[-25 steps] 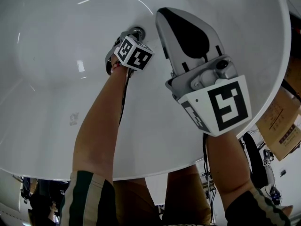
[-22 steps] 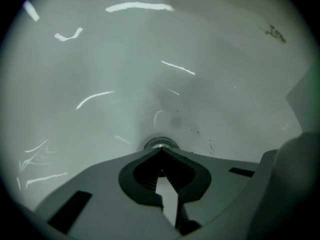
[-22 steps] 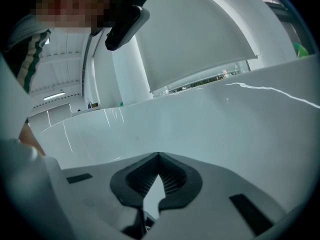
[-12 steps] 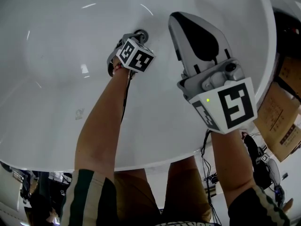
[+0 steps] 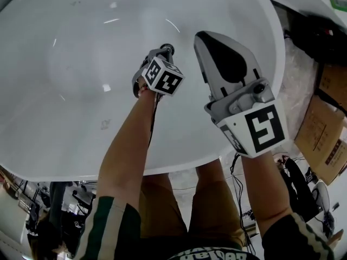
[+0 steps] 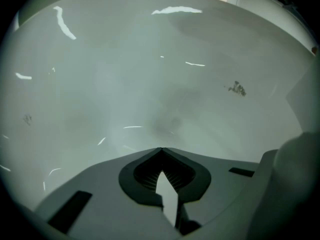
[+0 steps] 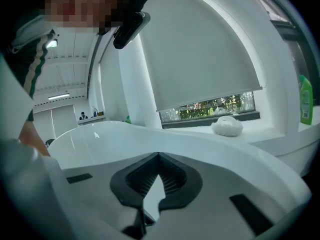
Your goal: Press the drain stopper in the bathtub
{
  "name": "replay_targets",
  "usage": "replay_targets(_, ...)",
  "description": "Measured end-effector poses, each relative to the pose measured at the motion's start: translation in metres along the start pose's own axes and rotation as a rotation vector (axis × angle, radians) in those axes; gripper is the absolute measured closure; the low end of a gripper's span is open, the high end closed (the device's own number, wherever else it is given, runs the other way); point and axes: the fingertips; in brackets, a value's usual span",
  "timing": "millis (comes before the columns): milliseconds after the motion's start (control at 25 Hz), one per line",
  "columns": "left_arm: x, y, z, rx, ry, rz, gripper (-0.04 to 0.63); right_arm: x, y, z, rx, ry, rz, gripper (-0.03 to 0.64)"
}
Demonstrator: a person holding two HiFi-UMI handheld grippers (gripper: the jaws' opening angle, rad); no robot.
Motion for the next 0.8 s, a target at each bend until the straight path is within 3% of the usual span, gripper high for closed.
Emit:
replay_targets(520,0.059,-0.057,-0.129,0.179,-0.034,-0.049,0.589,-0.019,-0.074,-0.073,0.023,-0.004,-0.030,0.606)
replay_targets(800,0.077,-0.073,-0.201,0.215,-0.073,-0.007,0.589,-0.032,-0.117,-0.101,0.054,-0.034,-0.062,0.606)
Point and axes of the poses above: the fingertips, and each gripper's own axes: z forward along the fingers, x to its right, y out of its underside, and after that the axes turned 12 degrees about y, right-handed
